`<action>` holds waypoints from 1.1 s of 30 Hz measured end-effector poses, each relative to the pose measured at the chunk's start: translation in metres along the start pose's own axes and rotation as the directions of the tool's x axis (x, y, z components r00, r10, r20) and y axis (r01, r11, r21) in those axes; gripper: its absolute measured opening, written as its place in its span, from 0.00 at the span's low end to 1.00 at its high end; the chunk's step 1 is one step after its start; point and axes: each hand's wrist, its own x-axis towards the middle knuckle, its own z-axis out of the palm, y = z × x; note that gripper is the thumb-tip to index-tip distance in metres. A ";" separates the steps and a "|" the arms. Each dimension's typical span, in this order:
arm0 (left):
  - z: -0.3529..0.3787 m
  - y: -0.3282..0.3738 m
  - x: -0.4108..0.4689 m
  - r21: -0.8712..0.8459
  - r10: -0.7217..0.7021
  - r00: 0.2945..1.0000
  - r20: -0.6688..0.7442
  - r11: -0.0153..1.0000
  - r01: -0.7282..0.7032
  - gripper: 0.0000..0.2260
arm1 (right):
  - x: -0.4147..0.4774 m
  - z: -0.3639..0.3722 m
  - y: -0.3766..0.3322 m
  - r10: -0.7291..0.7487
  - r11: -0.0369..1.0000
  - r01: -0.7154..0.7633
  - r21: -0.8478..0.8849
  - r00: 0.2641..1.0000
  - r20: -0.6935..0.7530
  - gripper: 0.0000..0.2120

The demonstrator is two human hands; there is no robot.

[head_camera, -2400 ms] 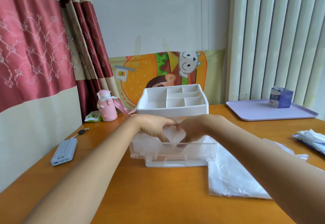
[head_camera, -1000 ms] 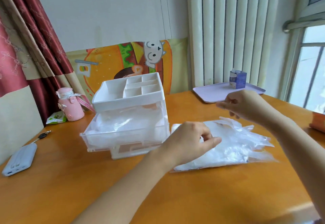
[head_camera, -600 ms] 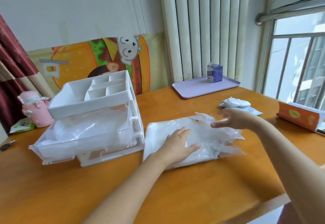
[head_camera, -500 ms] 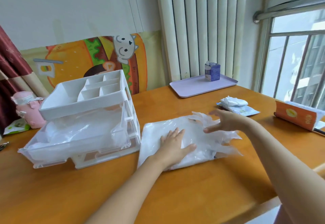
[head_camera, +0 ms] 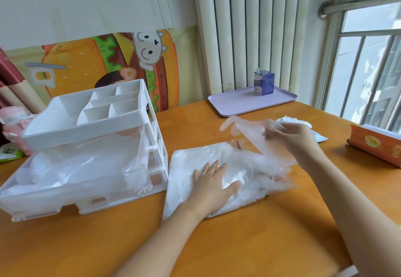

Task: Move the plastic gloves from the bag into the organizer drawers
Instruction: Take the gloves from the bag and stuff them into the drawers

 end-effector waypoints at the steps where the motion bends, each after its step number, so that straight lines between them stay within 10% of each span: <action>1: 0.000 0.000 -0.001 0.006 0.003 1.000 -0.006 1.000 -0.003 0.30 | -0.004 0.000 -0.004 0.007 0.993 -0.014 0.117 0.998 0.058 0.09; 3: -0.001 0.000 -0.001 -0.033 0.020 0.999 -0.028 0.999 -0.021 0.31 | -0.010 0.000 -0.012 -0.024 0.938 -0.043 0.345 0.982 0.186 0.10; 6: -0.010 0.006 -0.006 -0.576 0.002 0.994 -0.113 0.814 -0.067 0.35 | -0.023 0.001 -0.023 -0.097 0.847 -0.122 0.518 0.922 0.376 0.13; 11: -0.040 0.028 -0.015 -0.919 -0.140 0.982 -0.124 0.391 -0.060 0.21 | -0.046 0.015 -0.037 -0.184 0.952 0.076 0.296 0.915 0.359 0.09; 14: -0.041 0.038 -0.021 -0.929 -0.125 0.992 -0.004 0.367 0.043 0.23 | -0.057 0.021 -0.039 -0.176 0.964 0.071 0.256 0.893 0.414 0.05; 19: -0.037 0.035 -0.025 -0.831 -0.010 0.987 -0.163 0.541 -0.132 0.56 | -0.080 0.011 -0.052 -0.137 0.985 0.077 0.154 0.892 0.430 0.03; 25: -0.064 0.042 -0.034 -0.759 0.227 0.948 -0.221 0.571 -0.313 0.14 | -0.093 -0.018 -0.090 -0.246 0.956 0.289 -0.038 0.870 0.428 0.07; 33: -0.123 0.056 -0.076 -0.841 0.323 0.913 -0.249 0.395 -0.369 0.11 | -0.090 -0.039 -0.152 -0.350 0.914 0.406 -0.023 0.813 0.466 0.20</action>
